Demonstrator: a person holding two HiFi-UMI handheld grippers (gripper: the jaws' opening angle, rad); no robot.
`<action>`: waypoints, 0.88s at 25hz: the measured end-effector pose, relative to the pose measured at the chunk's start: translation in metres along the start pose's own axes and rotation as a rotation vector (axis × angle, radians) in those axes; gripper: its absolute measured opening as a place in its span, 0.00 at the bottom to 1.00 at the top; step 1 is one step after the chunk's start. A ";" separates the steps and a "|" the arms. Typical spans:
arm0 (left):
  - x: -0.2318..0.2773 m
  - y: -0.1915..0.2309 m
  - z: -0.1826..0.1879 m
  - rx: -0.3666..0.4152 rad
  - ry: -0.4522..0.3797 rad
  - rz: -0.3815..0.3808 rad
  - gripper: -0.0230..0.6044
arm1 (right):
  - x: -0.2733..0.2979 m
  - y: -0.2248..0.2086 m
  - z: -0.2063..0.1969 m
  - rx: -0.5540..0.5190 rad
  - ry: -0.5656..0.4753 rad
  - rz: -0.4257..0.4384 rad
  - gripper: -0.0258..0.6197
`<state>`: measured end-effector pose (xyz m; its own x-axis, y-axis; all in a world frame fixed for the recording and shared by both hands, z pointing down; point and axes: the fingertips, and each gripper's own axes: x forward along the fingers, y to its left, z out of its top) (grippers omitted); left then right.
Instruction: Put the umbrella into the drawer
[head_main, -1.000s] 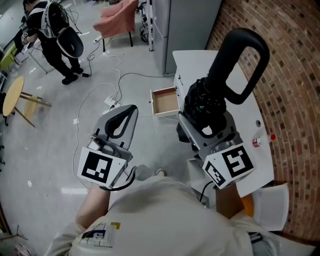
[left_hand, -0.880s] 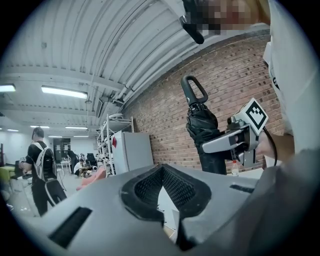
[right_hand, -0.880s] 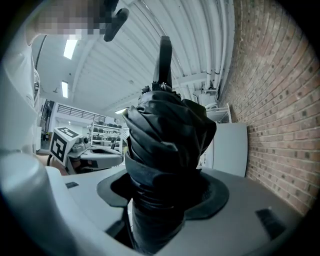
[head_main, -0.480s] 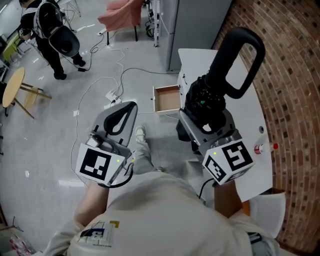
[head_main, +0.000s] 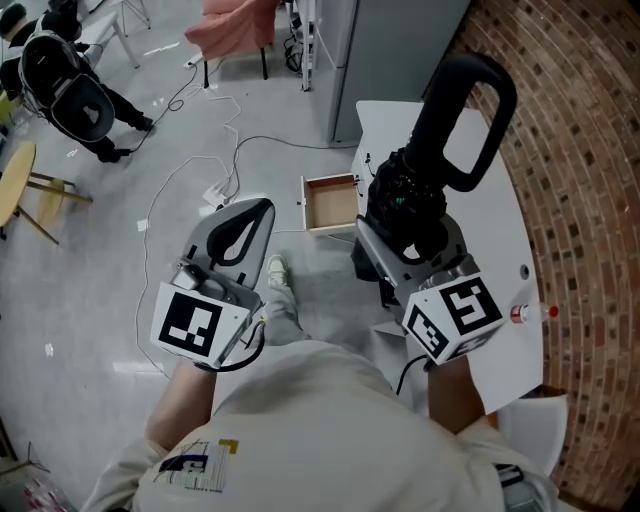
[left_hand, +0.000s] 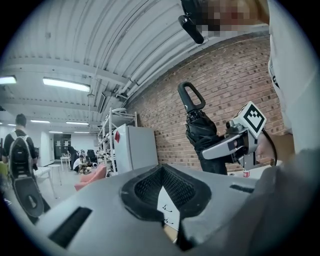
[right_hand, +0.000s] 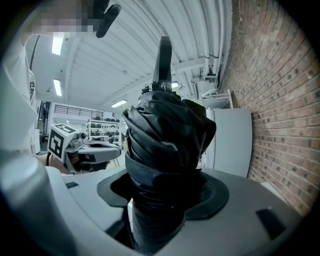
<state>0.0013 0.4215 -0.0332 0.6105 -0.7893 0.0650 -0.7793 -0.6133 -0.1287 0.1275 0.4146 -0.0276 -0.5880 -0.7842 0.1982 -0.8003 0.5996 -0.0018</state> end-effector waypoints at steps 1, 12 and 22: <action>0.006 0.006 -0.001 -0.002 0.001 -0.003 0.05 | 0.008 -0.005 0.000 0.003 0.005 -0.003 0.46; 0.071 0.088 -0.023 -0.021 0.040 -0.057 0.05 | 0.109 -0.039 -0.002 0.046 0.081 -0.036 0.46; 0.129 0.187 -0.040 -0.058 0.061 -0.093 0.05 | 0.219 -0.062 0.009 0.097 0.150 -0.047 0.46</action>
<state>-0.0713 0.2040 -0.0098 0.6720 -0.7282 0.1345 -0.7278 -0.6830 -0.0617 0.0471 0.2047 0.0075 -0.5316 -0.7740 0.3440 -0.8382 0.5392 -0.0821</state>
